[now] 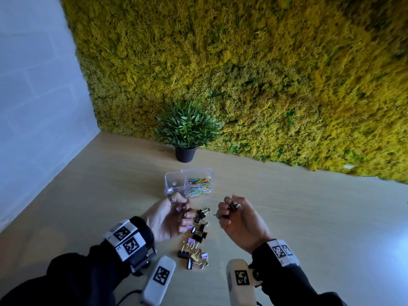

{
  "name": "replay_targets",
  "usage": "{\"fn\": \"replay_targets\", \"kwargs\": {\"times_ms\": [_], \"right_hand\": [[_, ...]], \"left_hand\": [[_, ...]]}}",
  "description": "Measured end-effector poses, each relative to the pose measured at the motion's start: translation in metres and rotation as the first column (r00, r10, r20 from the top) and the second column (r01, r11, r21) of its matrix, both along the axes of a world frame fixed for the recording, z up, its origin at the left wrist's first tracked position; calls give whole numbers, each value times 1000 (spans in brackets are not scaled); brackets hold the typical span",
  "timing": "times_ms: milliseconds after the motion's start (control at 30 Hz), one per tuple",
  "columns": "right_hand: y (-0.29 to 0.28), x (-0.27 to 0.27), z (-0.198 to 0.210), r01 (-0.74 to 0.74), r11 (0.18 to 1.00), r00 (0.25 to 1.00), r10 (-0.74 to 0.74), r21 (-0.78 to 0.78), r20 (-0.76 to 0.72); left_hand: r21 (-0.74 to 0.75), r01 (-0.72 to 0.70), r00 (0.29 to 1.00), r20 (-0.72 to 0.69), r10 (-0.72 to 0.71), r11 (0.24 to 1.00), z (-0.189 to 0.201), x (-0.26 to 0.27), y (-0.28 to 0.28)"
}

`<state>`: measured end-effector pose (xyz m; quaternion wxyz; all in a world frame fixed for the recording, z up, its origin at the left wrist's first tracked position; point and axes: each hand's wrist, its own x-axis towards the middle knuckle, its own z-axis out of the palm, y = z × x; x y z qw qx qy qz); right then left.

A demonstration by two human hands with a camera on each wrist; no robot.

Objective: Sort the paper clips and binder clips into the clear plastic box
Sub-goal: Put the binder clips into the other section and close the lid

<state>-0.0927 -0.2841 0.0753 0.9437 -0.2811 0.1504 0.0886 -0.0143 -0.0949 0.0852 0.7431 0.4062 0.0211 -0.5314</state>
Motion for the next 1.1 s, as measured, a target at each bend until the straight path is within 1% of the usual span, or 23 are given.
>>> {"fn": "replay_targets", "kwargs": {"times_ms": [33,67,100,167,233,300,400,500,567,633,667,767,800,867,900,933,967,1000,1033,1067,1100], "right_hand": [[4,1,0,9,1000,1000,-9,-9,-26],[8,2,0,19,1000,998,-20,-20,-57],[11,3,1,29,999,996,-31,-27,-85],[15,3,2,57,998,991,-60,-24,-116],[18,4,2,94,995,985,-95,-17,-143],[20,5,1,132,991,977,-131,-6,-170],[23,7,1,154,988,970,-155,-16,-188],[25,8,3,155,987,969,-161,-42,-187],[25,9,4,157,986,968,-166,-60,-188],[22,9,2,167,983,964,-179,-73,-199],[20,9,0,178,980,958,-193,-90,-213],[20,12,-8,169,976,942,-202,-141,-269],[23,12,-9,157,979,939,-188,-130,-286],[29,15,-12,143,986,933,-163,-84,-321],[31,16,-13,133,989,934,-147,-65,-326],[34,18,-14,120,991,937,-132,-55,-323],[35,20,-15,113,992,937,-124,-53,-326],[34,21,-17,113,993,935,-120,-41,-334],[32,22,-18,129,991,930,-130,-26,-345],[30,22,-19,140,990,929,-137,-15,-344],[27,21,-19,149,989,932,-143,-8,-334]], "left_hand": [[33,11,1000,26,-12,999,0,-3,-4],[98,15,997,80,-23,995,-1,-5,-7],[185,13,986,159,-43,983,-1,-8,-11],[352,-23,928,355,-111,936,-1,-14,-17],[428,-69,826,531,-189,901,0,-18,-21],[436,-121,697,677,-237,892,-1,-19,-23],[414,-170,517,810,-277,894,-8,-18,-23],[431,-234,335,877,-344,871,-11,-19,-21],[405,-259,248,905,-345,877,-9,-18,-18],[420,-274,161,907,-390,865,-4,-18,-14],[448,-302,110,893,-436,841,-2,-17,-14],[481,-451,-92,813,-575,752,8,-17,-19],[483,-478,-130,787,-603,734,10,-17,-22],[516,-476,-174,739,-651,712,11,-17,-27],[535,-452,-172,732,-659,713,12,-16,-29],[549,-406,-121,760,-639,731,14,-16,-31],[543,-342,-19,812,-583,767,15,-14,-32],[509,-262,170,861,-480,820,17,-11,-32],[445,-197,444,835,-325,874,18,-6,-31],[355,-167,727,675,-128,920,21,1,-28],[247,-179,910,410,64,952,24,9,-25]]}}
